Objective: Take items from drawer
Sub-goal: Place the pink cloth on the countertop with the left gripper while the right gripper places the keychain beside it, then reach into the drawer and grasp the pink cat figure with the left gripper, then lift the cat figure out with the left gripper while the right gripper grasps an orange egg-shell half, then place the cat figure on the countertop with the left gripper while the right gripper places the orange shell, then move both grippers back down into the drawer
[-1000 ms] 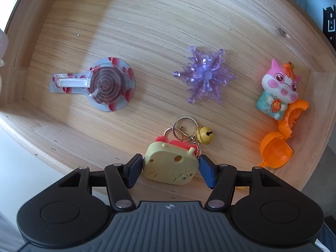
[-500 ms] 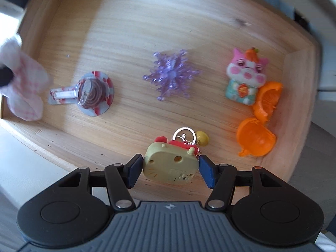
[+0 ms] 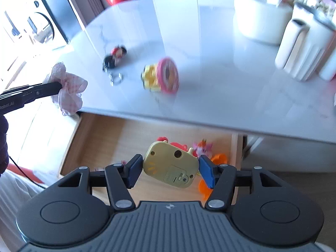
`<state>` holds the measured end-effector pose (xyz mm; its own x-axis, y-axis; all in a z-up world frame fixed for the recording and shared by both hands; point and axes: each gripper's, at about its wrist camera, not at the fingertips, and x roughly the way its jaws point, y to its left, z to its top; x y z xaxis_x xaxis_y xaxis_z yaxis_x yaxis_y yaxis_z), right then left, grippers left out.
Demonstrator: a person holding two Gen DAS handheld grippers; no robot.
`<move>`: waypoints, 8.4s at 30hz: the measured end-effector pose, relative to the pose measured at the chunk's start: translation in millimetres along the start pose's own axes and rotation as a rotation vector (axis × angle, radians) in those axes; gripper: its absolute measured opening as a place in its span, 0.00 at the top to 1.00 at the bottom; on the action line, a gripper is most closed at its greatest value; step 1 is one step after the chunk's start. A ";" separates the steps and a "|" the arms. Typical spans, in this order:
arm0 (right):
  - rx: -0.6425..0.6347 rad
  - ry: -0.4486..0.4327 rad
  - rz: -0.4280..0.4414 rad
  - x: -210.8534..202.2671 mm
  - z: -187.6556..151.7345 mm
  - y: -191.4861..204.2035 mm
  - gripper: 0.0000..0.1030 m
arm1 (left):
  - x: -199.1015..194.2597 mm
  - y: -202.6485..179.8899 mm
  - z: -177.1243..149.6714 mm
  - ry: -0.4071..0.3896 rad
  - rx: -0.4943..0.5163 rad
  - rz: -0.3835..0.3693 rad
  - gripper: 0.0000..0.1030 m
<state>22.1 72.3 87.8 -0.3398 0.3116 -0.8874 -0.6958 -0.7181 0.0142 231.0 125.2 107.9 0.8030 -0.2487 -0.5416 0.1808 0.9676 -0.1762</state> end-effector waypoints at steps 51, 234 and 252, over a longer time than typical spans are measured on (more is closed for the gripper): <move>0.191 -0.039 -0.067 40.6 -28.3 -115.9 0.09 | 138.4 -133.5 -142.4 0.699 0.493 -0.288 0.80; 0.225 -0.044 -0.076 84.7 209.2 8.9 0.86 | 13.8 119.0 -26.9 -0.104 -0.334 0.002 0.60; 0.195 -0.036 -0.039 -14.1 71.9 -29.4 0.53 | 22.8 -3.0 -44.4 0.090 0.086 -0.447 0.60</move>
<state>1.8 133.7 133.1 -0.3304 0.3612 -0.8720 -0.8168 -0.5724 0.0723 223.6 114.7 59.5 0.5834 -0.6414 -0.4982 0.5475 0.7637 -0.3421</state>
